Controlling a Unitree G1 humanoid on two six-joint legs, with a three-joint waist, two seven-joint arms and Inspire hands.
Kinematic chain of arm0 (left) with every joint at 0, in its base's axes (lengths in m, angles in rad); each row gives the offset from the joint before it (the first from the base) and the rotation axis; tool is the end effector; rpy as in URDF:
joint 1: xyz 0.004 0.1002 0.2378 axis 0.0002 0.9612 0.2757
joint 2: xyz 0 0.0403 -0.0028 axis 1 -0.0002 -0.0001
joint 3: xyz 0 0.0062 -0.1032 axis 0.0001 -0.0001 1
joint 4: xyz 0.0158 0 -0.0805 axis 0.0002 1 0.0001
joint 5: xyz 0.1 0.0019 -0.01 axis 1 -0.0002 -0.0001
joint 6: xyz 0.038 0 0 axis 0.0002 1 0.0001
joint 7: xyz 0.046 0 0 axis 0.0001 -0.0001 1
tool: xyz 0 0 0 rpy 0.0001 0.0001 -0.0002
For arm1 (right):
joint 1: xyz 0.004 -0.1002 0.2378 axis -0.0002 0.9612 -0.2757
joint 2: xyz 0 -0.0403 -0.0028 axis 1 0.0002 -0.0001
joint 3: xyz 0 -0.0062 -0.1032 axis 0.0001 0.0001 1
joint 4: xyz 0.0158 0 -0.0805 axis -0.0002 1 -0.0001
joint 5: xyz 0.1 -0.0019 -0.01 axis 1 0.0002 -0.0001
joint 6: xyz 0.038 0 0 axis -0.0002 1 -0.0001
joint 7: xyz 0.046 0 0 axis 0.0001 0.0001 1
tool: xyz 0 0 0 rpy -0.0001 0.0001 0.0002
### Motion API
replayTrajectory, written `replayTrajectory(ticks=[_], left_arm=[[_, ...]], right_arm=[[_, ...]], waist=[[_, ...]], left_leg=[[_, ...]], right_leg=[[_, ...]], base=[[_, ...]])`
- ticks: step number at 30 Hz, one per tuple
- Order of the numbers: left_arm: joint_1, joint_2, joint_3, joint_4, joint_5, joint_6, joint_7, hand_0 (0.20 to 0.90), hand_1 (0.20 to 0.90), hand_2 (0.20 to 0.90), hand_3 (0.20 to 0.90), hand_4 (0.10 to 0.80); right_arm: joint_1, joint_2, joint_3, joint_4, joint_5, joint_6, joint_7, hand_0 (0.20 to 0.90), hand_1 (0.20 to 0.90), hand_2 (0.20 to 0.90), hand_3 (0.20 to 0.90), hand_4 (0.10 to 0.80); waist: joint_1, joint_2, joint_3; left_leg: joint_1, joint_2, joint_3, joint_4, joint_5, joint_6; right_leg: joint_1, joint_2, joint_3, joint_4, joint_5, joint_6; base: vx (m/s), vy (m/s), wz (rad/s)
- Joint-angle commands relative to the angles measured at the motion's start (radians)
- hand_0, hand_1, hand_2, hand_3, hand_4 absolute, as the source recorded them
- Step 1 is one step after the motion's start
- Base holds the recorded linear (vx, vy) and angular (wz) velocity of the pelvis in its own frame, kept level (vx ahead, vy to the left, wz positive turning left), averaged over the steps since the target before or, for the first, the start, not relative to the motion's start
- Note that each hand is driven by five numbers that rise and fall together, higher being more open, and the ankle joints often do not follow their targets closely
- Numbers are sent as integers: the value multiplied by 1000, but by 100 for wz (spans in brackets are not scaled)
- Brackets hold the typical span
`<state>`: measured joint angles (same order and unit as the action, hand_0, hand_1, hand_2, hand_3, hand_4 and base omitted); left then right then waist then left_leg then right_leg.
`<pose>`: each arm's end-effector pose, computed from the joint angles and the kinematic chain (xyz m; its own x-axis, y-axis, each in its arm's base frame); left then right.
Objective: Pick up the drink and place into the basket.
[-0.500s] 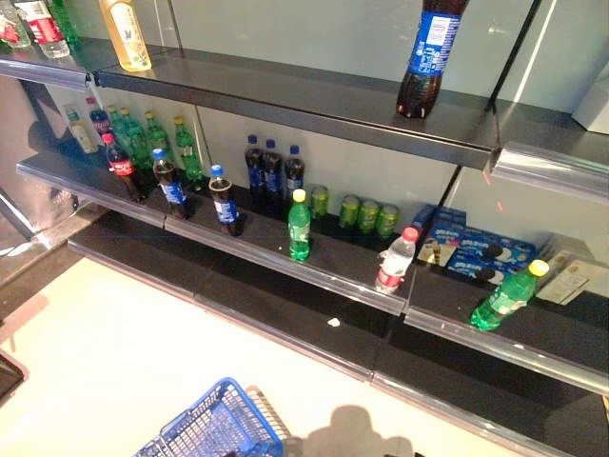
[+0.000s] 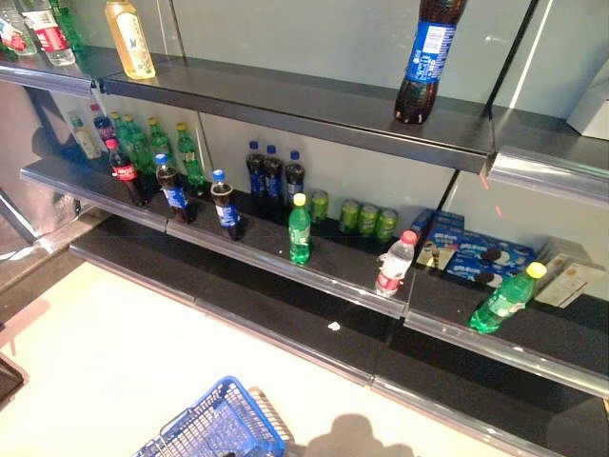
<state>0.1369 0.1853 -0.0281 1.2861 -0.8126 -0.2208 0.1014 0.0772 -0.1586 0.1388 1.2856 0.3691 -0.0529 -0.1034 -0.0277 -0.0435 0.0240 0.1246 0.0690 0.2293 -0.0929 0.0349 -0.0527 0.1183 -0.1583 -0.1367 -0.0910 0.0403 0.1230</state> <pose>0.0169 0.2217 -0.1215 0.2224 0.3929 -0.8923 -0.7338 0.6700 0.1121 0.0350 -0.1994 -0.1261 0.2296 -0.2287 -0.9460 0.2548 0.9522 -0.1684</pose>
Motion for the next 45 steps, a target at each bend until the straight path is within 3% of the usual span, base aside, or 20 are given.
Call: replayTrajectory(ticks=[1, 7, 9, 11, 14, 15, 16, 24, 32, 40, 45], left_arm=[[-96, -30, -1, -22, 26, -81, -16, 300, 300, 300, 200, 100], [-92, -22, -5, -52, 35, -65, 2, 300, 300, 300, 200, 100], [-86, -20, -8, -72, 42, -57, 12, 300, 300, 300, 200, 100], [-62, -11, -11, -142, 54, -27, 39, 300, 300, 300, 200, 100], [-29, -4, -4, -202, 65, -9, 50, 300, 300, 300, 200, 100], [-29, -5, -4, -203, 65, -9, 50, 300, 300, 300, 200, 100], [-14, -2, -3, -226, 64, -6, 53, 300, 300, 300, 200, 100], [20, -18, 30, -232, 60, -19, 46, 300, 300, 300, 200, 100], [29, -31, 56, -202, 83, -29, 34, 300, 300, 300, 200, 100], [43, -32, 35, -218, 94, -21, 41, 300, 300, 300, 200, 100], [53, -34, -2, -245, 93, -9, 49, 300, 300, 300, 200, 100]], right_arm=[[-24, -48, 30, 79, -85, -23, -65, 900, 900, 900, 900, 800], [-47, -71, 104, -63, -142, -129, -92, 900, 900, 900, 900, 800], [-50, -83, 127, -143, -134, -114, -105, 900, 900, 900, 900, 800], [-46, -129, 171, -398, -156, -75, -142, 900, 900, 900, 900, 800], [-24, -180, 182, -652, -174, -52, -164, 900, 900, 900, 900, 800], [-22, -181, 182, -653, -174, -51, -164, 900, 900, 900, 900, 800], [-13, -222, 187, -814, -191, -39, -174, 900, 900, 900, 900, 800], [-32, -351, 56, -1294, -228, -99, -203, 900, 900, 900, 900, 800], [-100, -410, -95, -1430, -207, -148, -422, 900, 900, 900, 900, 800], [-156, -407, -154, -1397, -241, -147, -703, 900, 900, 900, 900, 800], [-208, -388, -139, -1348, -211, -142, -759, 900, 900, 900, 900, 800]], waist=[[29, 18, 57], [43, 7, 63], [46, 3, 64], [51, -7, 67], [48, -14, 68], [47, -14, 68], [44, -17, 68], [23, -16, 60], [29, -9, 69], [61, 11, 119], [80, 29, 148]], left_leg=[[45, 25, -21, 20, -81, -11], [38, 27, -34, 35, -81, -13], [35, 28, -38, 40, -82, -12], [29, 29, -45, 50, -84, -11], [26, 31, -49, 55, -85, -10], [26, 31, -49, 56, -85, -10], [25, 32, -50, 57, -86, -11], [42, 43, -26, 52, -90, -14], [21, 49, -29, 115, -110, -13], [-44, 45, -73, 220, -125, -15], [-93, 31, -102, 257, -120, -13]], right_leg=[[-12, -8, -27, 4, 24, 26], [-7, -8, -32, 6, 24, 24], [-7, -7, -33, 6, 24, 24], [-7, -6, -36, 8, 25, 23], [-8, -5, -37, 7, 26, 24], [-7, -5, -37, 7, 26, 24], [-8, -4, -36, 7, 26, 25], [-8, -2, -32, 13, 15, 27], [-30, 15, -44, 93, -33, 3], [-66, 29, -68, 183, -73, -31], [-89, 28, -82, 208, -82, -38]], base=[[31, -19, 2], [4, -18, 3], [-15, -43, 9], [-25, -56, 7], [-12, -26, 1], [0, 0, 0], [-7, -17, 4], [9, 5, 1], [17, 11, 0], [20, 1, 7], [23, 13, 9]])
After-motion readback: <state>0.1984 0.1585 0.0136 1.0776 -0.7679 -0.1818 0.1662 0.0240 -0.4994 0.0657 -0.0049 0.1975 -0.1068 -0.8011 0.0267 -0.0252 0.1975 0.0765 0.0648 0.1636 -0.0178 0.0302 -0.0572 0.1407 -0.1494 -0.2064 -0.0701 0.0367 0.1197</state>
